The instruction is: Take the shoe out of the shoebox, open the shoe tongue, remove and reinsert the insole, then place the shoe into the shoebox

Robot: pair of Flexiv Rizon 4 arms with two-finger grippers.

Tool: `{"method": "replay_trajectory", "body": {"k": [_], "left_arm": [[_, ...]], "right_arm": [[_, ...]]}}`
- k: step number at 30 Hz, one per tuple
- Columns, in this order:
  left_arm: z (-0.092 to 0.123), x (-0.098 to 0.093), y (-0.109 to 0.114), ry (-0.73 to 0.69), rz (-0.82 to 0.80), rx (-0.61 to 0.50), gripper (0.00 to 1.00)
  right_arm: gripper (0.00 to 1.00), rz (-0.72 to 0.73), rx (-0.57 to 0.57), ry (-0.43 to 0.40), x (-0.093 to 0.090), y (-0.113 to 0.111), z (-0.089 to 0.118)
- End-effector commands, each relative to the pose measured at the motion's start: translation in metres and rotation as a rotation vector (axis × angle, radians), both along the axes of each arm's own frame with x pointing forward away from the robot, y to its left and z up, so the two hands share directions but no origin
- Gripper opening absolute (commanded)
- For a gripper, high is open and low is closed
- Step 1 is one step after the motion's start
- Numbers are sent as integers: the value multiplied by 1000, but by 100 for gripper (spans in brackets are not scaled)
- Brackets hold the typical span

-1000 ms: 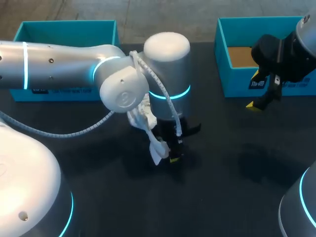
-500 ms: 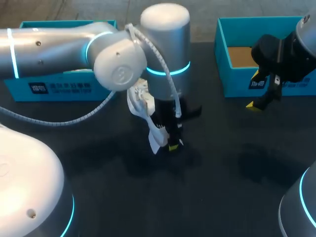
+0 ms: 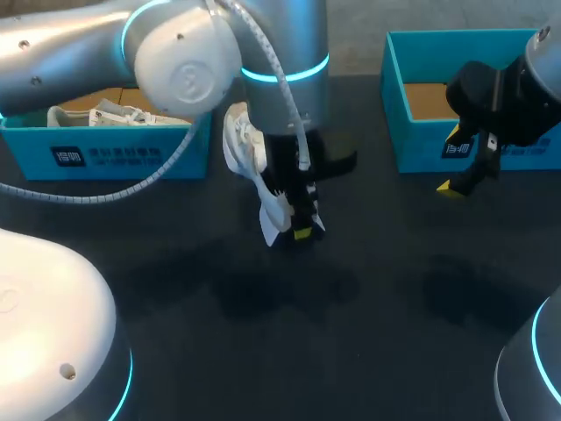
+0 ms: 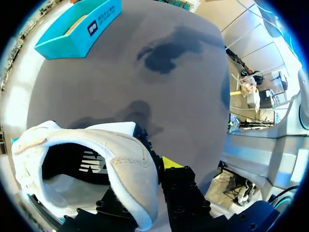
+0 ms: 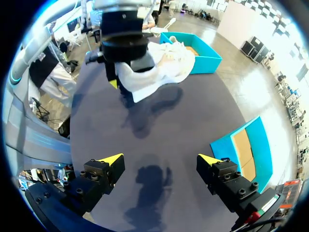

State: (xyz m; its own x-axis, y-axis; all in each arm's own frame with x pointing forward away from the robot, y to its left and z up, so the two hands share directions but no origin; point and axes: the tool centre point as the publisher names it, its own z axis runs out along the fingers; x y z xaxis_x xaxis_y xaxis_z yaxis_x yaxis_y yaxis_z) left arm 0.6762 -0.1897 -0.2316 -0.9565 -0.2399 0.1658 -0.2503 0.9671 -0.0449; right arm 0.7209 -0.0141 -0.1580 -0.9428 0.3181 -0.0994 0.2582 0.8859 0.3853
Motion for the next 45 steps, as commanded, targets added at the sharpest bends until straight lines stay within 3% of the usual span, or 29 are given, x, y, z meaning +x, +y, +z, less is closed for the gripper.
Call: {"method": "replay_trajectory", "body": {"k": [1, 11, 19, 29, 45], "left_arm": [[31, 2, 3, -25, -3, 12, 0], [41, 16, -1, 5, -105, 20, 0], [43, 29, 15, 32, -143, -19, 0], [52, 53, 63, 33, -144, -8, 0], [65, 101, 163, 43, -120, 14, 0]], "right_arm": [[100, -1, -2, 2, 2, 1, -1], [100, -1, -2, 2, 2, 1, -1], [100, -1, -2, 2, 2, 1, -1], [100, -1, -2, 2, 2, 1, -1], [100, -1, -2, 2, 2, 1, -1]]}}
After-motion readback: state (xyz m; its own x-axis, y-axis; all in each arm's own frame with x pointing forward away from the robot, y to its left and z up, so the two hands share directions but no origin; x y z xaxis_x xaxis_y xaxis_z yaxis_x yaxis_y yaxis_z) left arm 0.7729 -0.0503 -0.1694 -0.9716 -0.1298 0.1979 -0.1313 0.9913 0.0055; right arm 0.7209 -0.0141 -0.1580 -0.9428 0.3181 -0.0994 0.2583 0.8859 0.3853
